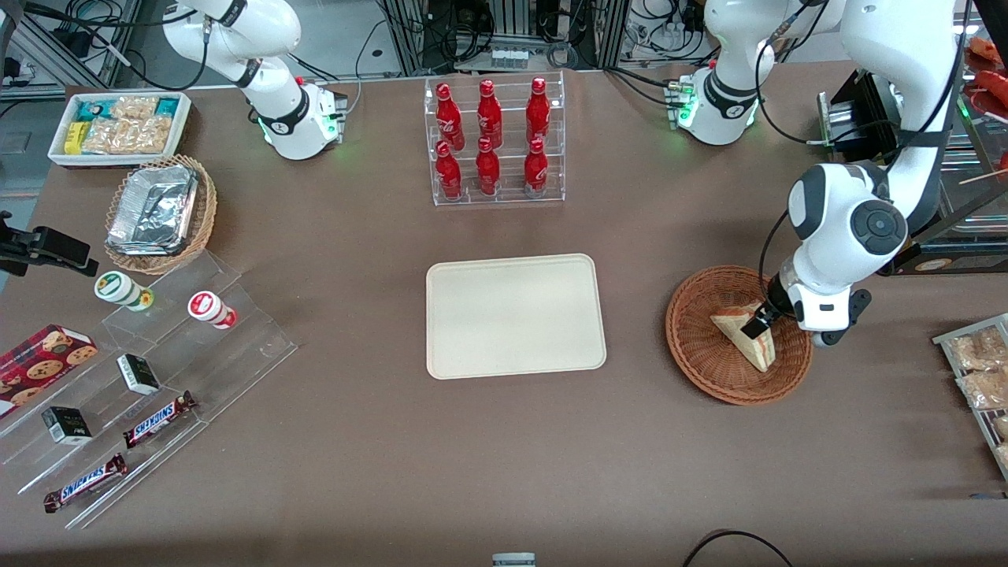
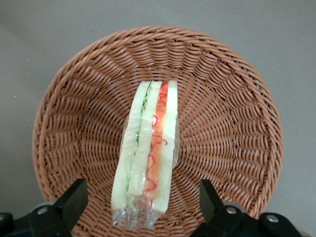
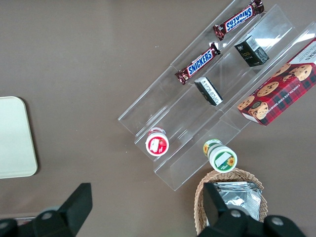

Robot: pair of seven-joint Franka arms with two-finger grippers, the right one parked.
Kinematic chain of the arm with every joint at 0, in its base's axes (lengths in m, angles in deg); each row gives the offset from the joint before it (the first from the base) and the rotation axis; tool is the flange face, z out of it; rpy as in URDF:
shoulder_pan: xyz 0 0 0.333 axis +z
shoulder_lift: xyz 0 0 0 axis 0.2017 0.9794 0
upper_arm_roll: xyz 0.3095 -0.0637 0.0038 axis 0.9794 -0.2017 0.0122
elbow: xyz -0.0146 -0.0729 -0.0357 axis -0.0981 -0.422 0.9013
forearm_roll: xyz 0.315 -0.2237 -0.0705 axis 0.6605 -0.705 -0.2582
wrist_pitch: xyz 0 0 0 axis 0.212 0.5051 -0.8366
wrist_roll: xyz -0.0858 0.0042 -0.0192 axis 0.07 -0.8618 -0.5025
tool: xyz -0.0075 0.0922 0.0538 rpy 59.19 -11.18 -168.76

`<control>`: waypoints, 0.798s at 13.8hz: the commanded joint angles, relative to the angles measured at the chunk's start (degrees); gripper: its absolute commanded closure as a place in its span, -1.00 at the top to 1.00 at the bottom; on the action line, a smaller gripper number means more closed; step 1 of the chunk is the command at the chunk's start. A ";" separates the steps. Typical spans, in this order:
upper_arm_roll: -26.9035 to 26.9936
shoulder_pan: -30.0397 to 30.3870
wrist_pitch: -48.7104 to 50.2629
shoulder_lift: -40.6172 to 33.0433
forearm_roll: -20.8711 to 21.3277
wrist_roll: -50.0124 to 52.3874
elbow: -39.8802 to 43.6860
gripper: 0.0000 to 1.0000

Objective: Place sandwich from basket to tray
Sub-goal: 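Close the left gripper on the wrapped sandwich's end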

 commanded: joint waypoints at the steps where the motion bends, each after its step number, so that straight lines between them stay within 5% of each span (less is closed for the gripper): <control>1: -0.20 0.02 -2.50 2.12 -0.33 1.50 -0.31 1.00; 5: -0.20 0.11 -4.00 3.88 -0.33 1.85 -0.31 0.99; 6: -0.20 0.11 -4.00 4.06 -0.33 3.07 -0.31 0.60; 8: -0.20 0.11 -4.00 4.15 -0.33 4.58 -0.57 -0.97; 11: -0.20 0.02 -3.13 3.36 0.02 3.61 -1.10 -1.00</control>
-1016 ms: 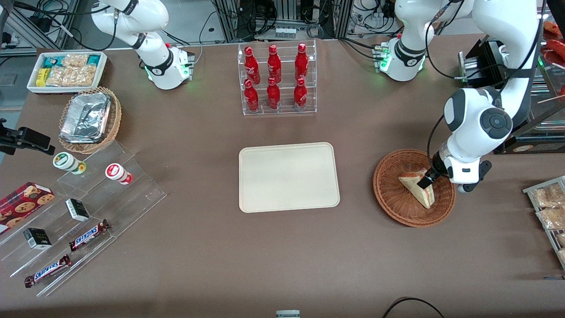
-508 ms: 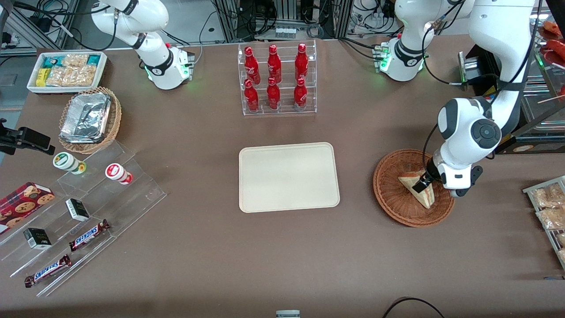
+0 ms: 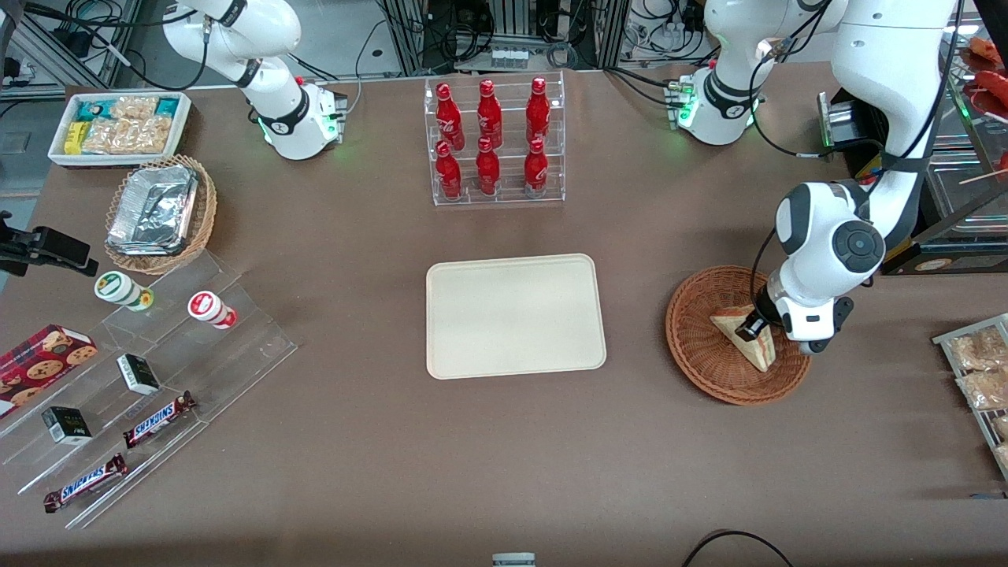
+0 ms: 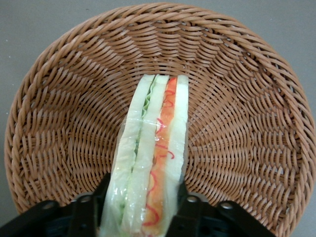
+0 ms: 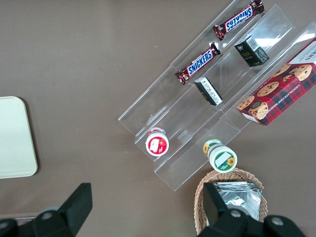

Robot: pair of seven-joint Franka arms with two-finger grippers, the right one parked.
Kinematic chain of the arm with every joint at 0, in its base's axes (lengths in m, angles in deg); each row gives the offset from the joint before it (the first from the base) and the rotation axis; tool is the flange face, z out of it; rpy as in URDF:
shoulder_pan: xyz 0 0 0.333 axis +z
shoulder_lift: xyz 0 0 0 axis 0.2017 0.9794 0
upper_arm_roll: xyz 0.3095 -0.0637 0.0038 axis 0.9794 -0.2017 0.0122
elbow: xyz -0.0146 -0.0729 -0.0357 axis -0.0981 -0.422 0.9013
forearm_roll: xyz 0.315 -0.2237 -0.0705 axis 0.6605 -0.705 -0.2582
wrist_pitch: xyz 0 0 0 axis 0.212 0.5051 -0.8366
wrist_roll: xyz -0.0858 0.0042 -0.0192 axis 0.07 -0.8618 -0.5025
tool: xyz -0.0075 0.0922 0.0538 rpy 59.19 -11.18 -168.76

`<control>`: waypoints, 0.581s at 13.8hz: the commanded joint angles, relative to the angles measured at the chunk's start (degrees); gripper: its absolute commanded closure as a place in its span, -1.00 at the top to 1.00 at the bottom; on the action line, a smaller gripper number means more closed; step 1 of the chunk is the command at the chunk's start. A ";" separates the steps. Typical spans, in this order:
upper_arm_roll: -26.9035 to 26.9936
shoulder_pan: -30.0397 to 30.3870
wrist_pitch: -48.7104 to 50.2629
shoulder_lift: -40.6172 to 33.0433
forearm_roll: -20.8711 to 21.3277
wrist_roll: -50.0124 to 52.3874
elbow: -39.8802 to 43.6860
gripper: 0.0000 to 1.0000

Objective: Place sandwich from basket to tray
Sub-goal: 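Close the left gripper on the wrapped sandwich's end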

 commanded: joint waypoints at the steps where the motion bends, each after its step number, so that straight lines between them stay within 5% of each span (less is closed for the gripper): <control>1: -0.20 -0.15 1.03 -1.88 0.17 -0.48 -0.48 -1.00; 8: -1.08 -3.92 26.52 -0.92 0.35 -11.04 18.75 -1.00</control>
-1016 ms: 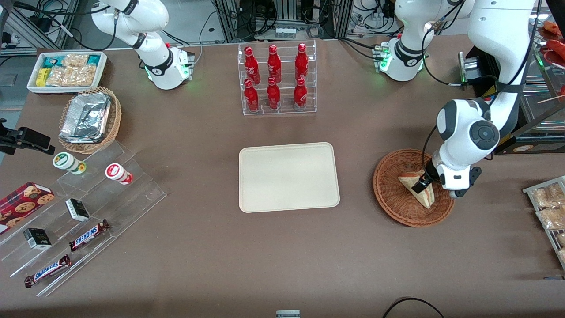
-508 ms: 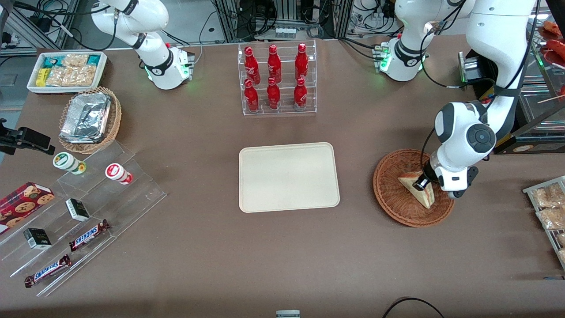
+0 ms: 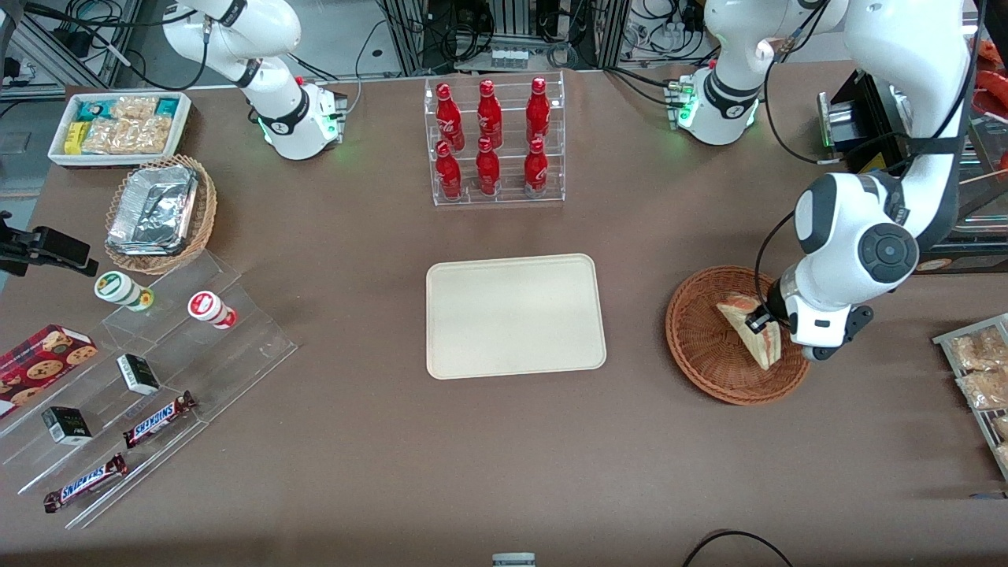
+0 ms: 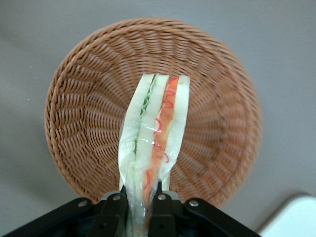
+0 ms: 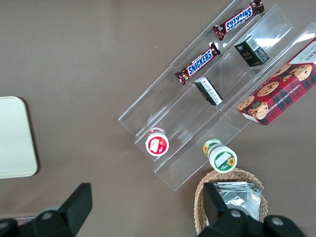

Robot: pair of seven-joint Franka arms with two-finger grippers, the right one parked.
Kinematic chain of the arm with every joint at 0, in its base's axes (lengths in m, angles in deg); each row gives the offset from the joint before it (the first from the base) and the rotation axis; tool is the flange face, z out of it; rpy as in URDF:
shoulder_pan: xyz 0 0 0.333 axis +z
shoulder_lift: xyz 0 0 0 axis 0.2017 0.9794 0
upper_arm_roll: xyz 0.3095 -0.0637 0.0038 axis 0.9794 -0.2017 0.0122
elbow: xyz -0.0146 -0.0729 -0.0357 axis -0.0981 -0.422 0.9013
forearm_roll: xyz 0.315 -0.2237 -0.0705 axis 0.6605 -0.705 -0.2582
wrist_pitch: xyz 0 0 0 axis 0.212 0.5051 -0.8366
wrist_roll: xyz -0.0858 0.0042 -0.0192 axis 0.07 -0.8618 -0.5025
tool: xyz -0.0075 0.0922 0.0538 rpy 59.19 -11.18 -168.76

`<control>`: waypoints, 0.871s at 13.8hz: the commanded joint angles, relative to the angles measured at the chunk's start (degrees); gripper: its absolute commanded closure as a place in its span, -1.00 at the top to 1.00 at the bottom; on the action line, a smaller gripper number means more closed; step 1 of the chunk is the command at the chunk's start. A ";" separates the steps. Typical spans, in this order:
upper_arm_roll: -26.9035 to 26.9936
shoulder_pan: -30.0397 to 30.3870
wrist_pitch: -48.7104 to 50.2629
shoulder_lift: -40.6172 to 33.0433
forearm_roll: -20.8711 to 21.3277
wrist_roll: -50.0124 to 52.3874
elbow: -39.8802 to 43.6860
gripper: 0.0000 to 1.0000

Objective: Place sandwich from basket to tray
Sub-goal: 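Lift the sandwich and carry it with the left gripper over the cream tray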

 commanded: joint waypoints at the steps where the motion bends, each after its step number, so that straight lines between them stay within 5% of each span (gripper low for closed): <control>1: 0.02 -3.74 4.30 1.95 0.27 -1.18 6.05 -1.00; 12: 0.02 -22.90 6.49 16.09 -1.84 5.64 20.64 -1.00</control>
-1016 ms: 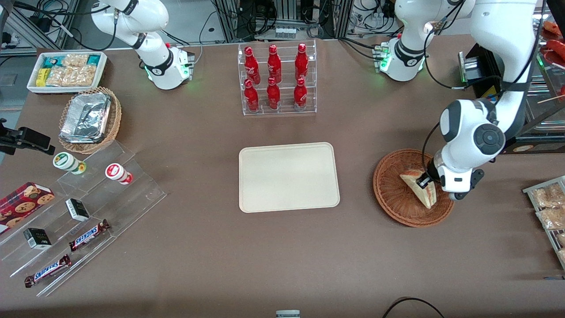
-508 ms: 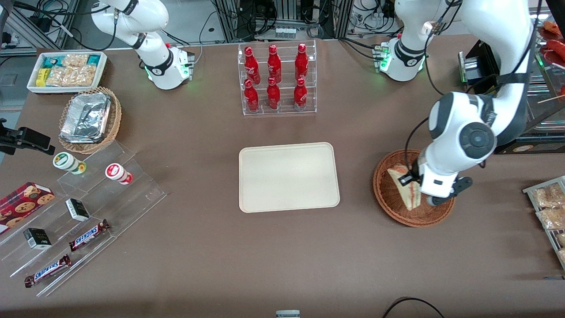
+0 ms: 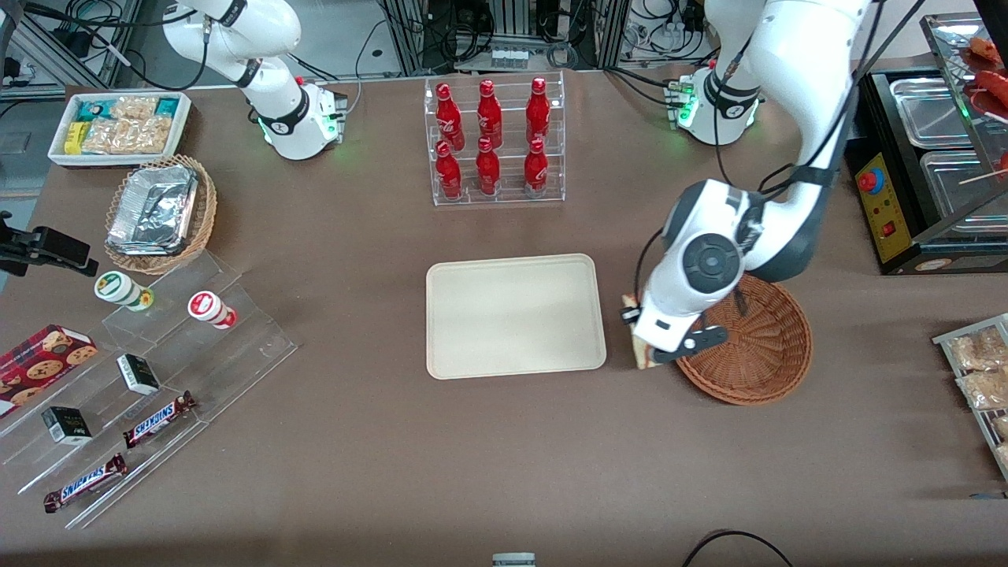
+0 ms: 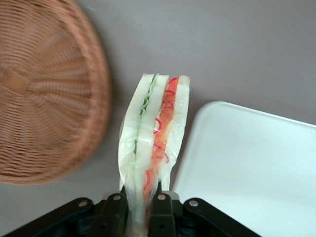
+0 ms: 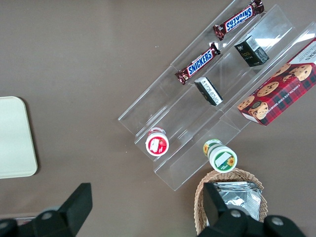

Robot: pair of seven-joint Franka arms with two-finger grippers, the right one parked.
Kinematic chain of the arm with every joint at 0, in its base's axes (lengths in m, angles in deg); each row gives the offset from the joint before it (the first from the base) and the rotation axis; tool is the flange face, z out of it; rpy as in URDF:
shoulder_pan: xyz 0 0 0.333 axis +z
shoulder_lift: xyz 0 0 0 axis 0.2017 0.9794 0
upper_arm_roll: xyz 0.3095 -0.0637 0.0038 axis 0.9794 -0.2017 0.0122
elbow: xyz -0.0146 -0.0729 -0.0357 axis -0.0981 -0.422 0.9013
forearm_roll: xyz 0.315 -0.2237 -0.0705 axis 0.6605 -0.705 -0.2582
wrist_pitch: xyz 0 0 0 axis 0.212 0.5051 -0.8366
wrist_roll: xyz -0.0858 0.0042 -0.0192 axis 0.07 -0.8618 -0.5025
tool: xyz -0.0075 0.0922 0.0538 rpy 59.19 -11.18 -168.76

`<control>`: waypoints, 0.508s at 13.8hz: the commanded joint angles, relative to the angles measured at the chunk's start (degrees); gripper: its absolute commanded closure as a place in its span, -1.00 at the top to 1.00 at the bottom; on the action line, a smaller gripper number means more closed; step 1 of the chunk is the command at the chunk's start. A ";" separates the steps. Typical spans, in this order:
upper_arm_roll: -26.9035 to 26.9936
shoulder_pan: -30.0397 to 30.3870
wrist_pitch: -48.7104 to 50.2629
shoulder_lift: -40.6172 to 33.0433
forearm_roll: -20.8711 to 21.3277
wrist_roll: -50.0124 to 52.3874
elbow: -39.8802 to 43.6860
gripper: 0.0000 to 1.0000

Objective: Place sandwich from basket to tray
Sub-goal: 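Lift the sandwich and carry it with the left gripper over the cream tray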

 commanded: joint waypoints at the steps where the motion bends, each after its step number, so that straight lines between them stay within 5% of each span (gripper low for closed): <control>1: 0.66 -5.14 2.87 5.79 -0.72 5.79 8.15 -1.00; 7: 0.66 -13.49 2.43 16.59 -0.80 15.11 20.53 -1.00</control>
